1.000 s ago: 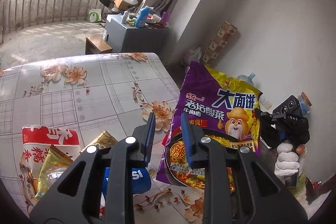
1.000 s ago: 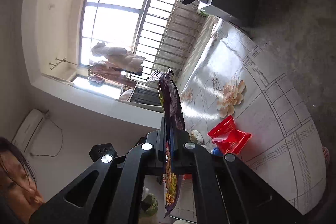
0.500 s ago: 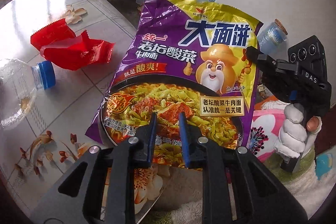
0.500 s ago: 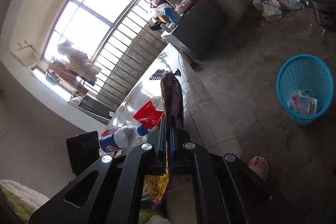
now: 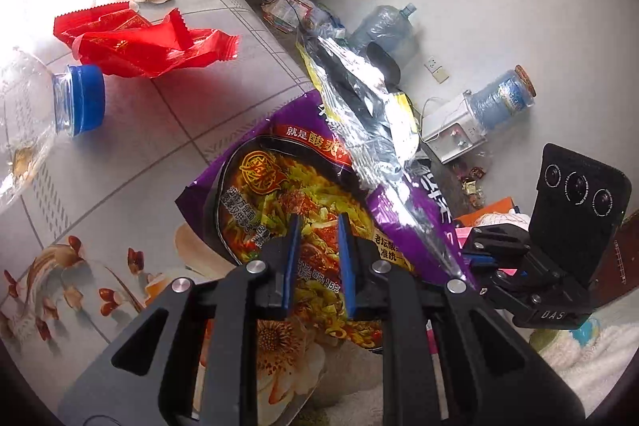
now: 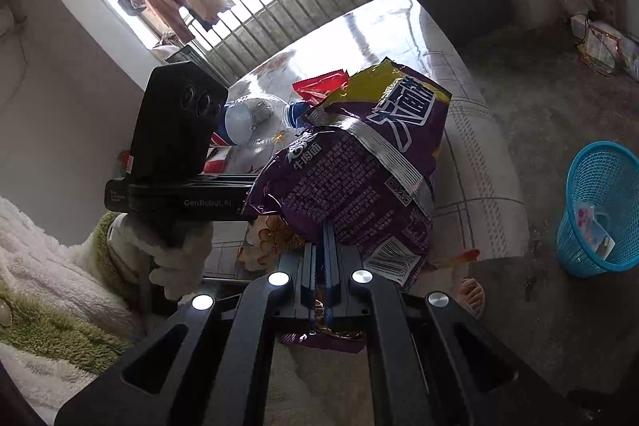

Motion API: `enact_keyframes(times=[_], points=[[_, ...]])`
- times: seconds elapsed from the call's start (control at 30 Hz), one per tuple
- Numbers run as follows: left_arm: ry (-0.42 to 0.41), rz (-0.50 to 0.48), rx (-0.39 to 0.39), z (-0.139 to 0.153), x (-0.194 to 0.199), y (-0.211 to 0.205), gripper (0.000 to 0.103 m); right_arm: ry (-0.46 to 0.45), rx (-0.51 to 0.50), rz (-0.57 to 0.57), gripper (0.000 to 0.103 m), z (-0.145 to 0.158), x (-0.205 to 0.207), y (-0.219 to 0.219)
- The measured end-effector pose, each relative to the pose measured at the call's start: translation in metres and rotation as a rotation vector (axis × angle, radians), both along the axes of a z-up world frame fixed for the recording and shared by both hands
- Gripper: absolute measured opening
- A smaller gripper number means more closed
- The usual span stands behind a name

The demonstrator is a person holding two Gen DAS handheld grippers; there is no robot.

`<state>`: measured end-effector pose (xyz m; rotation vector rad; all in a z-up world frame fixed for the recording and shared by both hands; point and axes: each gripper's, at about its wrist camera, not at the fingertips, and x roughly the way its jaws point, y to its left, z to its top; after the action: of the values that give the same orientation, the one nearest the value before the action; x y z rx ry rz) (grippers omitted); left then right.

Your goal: Collect trash

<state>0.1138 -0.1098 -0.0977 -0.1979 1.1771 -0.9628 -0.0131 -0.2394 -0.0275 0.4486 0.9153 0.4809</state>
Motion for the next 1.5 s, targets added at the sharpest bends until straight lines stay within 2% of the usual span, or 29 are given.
enact_keyframes(times=[0.13, 0.23, 0.3, 0.4, 0.47, 0.53, 0.63, 0.67, 0.77, 0.8, 0.87, 0.93, 0.97, 1.07, 1.2, 1.3, 1.37, 1.5], points=[[-0.046, 0.059, 0.008, 0.012, 0.003, 0.029, 0.015, 0.044, -0.010, 0.015, 0.004, -0.014, 0.007, 0.001], [-0.098, 0.099, -0.038, 0.034, 0.002, 0.051, 0.015, 0.062, -0.053, 0.033, 0.004, -0.018, 0.009, 0.009], [-0.140, 0.105, -0.101, 0.054, 0.000, 0.062, 0.015, 0.072, -0.093, 0.041, 0.004, -0.020, 0.012, 0.016], [-0.181, 0.051, -0.210, 0.079, -0.009, 0.058, 0.015, 0.074, -0.117, 0.044, 0.004, -0.018, 0.015, 0.020], [-0.175, 0.002, -0.235, 0.083, -0.014, 0.041, 0.015, 0.075, -0.129, 0.040, 0.004, -0.017, 0.017, 0.019], [-0.171, -0.025, -0.166, 0.076, -0.016, 0.014, 0.015, 0.074, -0.141, 0.034, 0.004, -0.016, 0.017, 0.019], [-0.141, -0.033, 0.027, 0.046, -0.013, -0.013, 0.015, 0.079, -0.171, 0.012, 0.004, -0.014, 0.014, 0.024], [-0.118, -0.029, 0.040, 0.037, -0.011, -0.016, 0.016, 0.090, -0.186, 0.004, 0.005, -0.014, 0.013, 0.026], [-0.048, -0.026, 0.005, 0.021, -0.004, -0.018, 0.019, 0.110, -0.197, -0.004, 0.008, -0.007, 0.004, 0.023], [-0.041, -0.029, 0.004, 0.019, -0.004, -0.018, 0.020, 0.108, -0.183, -0.004, 0.009, -0.003, 0.000, 0.020], [-0.049, -0.032, 0.013, 0.015, -0.005, -0.019, 0.020, 0.092, -0.119, -0.009, 0.018, 0.006, -0.010, 0.009], [-0.057, -0.037, 0.030, 0.011, -0.006, -0.020, 0.020, 0.056, -0.051, -0.046, 0.041, 0.016, -0.021, -0.007], [-0.057, -0.036, 0.033, 0.010, -0.006, -0.020, 0.020, 0.033, -0.015, -0.075, 0.043, 0.021, -0.025, -0.016], [-0.056, -0.032, 0.031, 0.007, -0.006, -0.017, 0.020, 0.007, 0.133, -0.180, 0.045, 0.025, -0.033, -0.049], [-0.054, -0.028, 0.025, 0.004, -0.004, -0.012, 0.020, 0.136, 0.204, -0.282, 0.047, -0.007, -0.024, -0.065], [-0.066, -0.033, 0.021, 0.003, -0.006, -0.009, 0.021, 0.236, 0.272, -0.260, 0.047, -0.032, -0.016, -0.057], [-0.072, -0.033, 0.025, 0.003, -0.007, -0.009, 0.021, 0.272, 0.314, -0.214, 0.048, -0.041, -0.012, -0.047], [-0.084, -0.036, 0.025, 0.005, -0.009, -0.005, 0.020, 0.226, 0.390, -0.135, 0.049, -0.033, -0.012, -0.037]])
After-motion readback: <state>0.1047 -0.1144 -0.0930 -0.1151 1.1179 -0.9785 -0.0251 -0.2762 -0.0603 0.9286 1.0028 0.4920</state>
